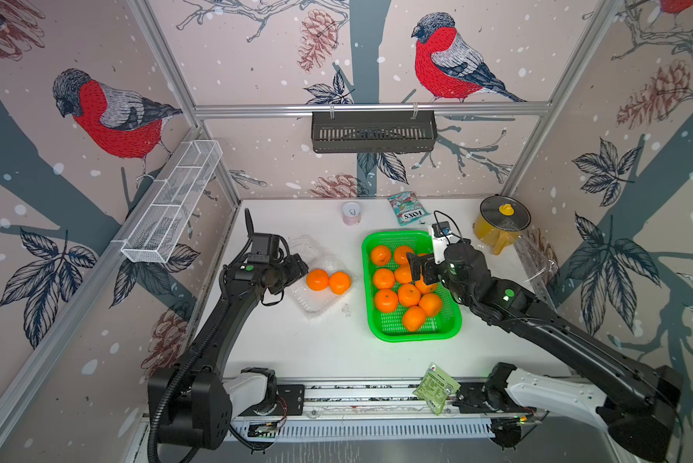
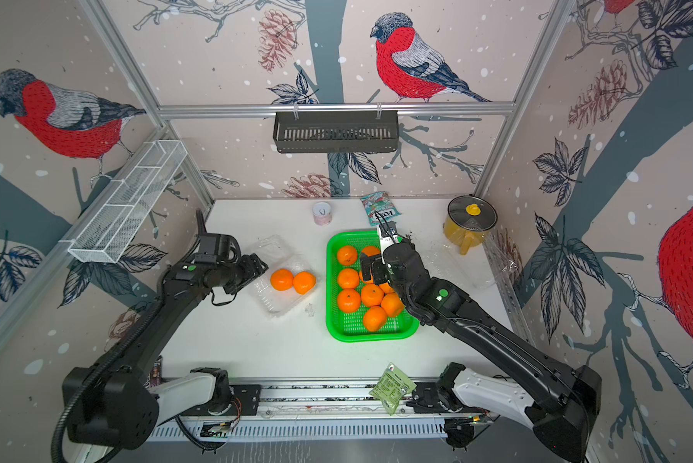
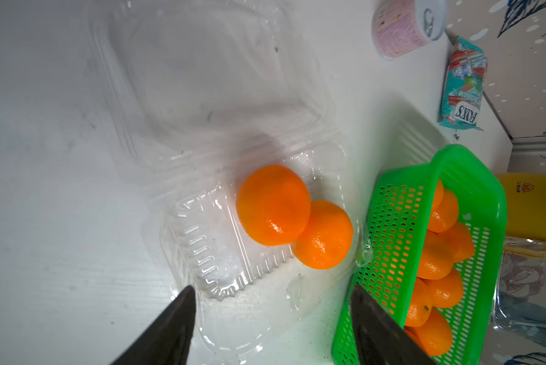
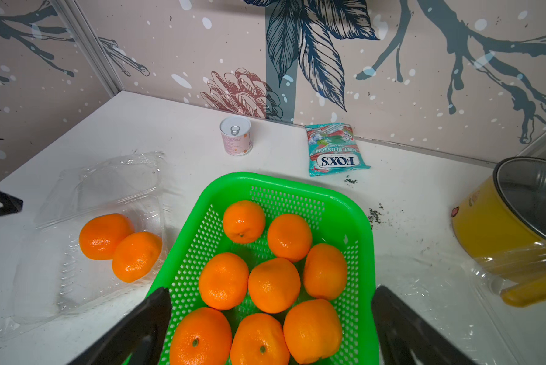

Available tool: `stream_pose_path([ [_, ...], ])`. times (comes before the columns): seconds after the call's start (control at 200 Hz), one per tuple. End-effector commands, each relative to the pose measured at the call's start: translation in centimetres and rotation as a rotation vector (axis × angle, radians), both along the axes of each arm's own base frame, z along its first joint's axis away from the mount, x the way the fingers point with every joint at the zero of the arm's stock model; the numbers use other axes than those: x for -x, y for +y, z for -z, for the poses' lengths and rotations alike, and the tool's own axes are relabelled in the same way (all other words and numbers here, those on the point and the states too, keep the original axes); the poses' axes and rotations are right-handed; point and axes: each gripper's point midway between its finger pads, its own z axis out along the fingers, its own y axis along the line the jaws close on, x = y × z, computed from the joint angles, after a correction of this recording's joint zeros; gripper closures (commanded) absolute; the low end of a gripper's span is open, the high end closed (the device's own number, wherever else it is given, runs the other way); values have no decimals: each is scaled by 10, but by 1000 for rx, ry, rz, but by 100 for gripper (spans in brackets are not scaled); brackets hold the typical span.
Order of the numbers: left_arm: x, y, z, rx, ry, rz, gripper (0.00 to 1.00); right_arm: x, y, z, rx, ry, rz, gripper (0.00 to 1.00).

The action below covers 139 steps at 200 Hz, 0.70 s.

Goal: Take oranges out of containers
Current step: Pick up the orange from the packing box.

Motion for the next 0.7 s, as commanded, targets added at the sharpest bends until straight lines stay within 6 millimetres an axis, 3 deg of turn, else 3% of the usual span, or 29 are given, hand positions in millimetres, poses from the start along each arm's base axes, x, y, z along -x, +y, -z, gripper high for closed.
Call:
stream_pose_path([
  [0.0,-7,-19,-5,129,-42,-78,25,3,6,-1,-35,-5,-40,0],
  [0.19,-16,-44,-12,105,-51,-68,25,9,1,5,-56,-7,-43,0],
  [0.38,-19,-43,19,143,4,-175,25,12,-2,1,-86,-5,-46,1],
  [0.69,-32,-54,36,245,44,-251,25,11,1,11,-97,16,-55,1],
])
